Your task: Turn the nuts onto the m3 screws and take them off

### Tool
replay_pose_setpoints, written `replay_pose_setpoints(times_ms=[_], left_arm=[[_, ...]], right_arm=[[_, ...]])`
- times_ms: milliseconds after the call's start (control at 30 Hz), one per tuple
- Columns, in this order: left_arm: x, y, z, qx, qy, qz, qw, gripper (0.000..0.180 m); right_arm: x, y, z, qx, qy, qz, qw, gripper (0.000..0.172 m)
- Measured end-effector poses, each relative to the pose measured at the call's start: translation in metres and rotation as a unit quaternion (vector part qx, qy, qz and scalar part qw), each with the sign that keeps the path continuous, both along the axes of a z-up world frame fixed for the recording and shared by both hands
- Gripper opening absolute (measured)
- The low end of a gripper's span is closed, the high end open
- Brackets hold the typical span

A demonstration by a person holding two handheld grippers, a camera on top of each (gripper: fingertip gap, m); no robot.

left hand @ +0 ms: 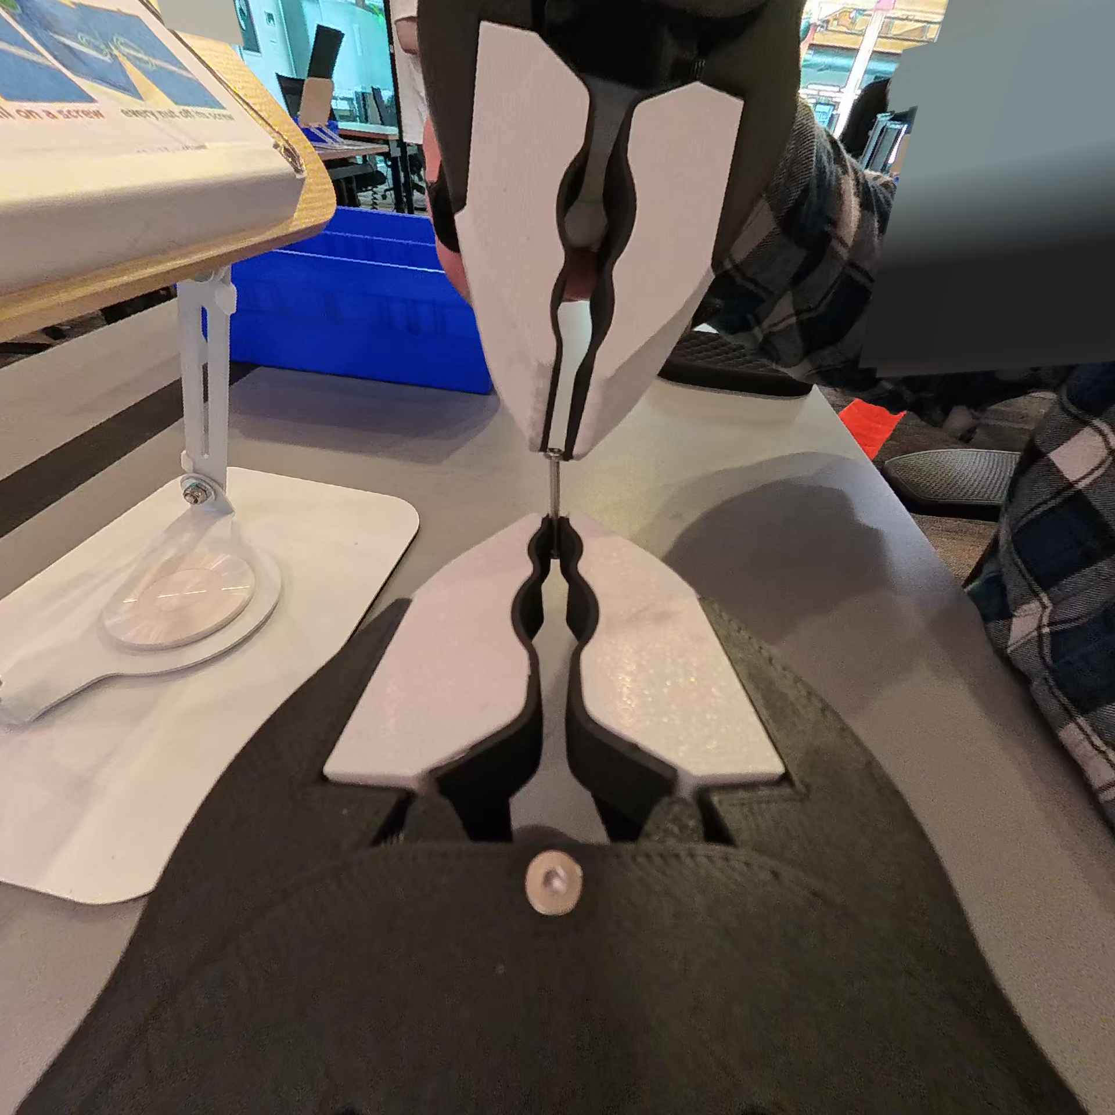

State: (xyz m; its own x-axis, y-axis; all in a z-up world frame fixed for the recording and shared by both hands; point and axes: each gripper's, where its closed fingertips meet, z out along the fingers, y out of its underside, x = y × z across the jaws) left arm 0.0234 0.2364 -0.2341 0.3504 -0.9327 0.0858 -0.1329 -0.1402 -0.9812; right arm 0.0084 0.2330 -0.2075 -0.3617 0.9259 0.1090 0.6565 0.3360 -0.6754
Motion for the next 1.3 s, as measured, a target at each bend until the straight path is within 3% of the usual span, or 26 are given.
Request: replay_pose_setpoints(times_ms=[633, 1300], left_arm=[[0.003, 0.0, -0.002, 0.052, 0.051, 0.022, 0.997, 0.001], [-0.001, 0.014, 0.001, 0.084, 0.066, 0.089, 0.99, 0.001]], right_arm=[[0.006, -0.003, -0.002, 0.016, -0.015, 0.033, 0.999, 0.005], [0.004, 0.01, 0.001, -0.008, 0.03, -0.051, 0.998, 0.005]])
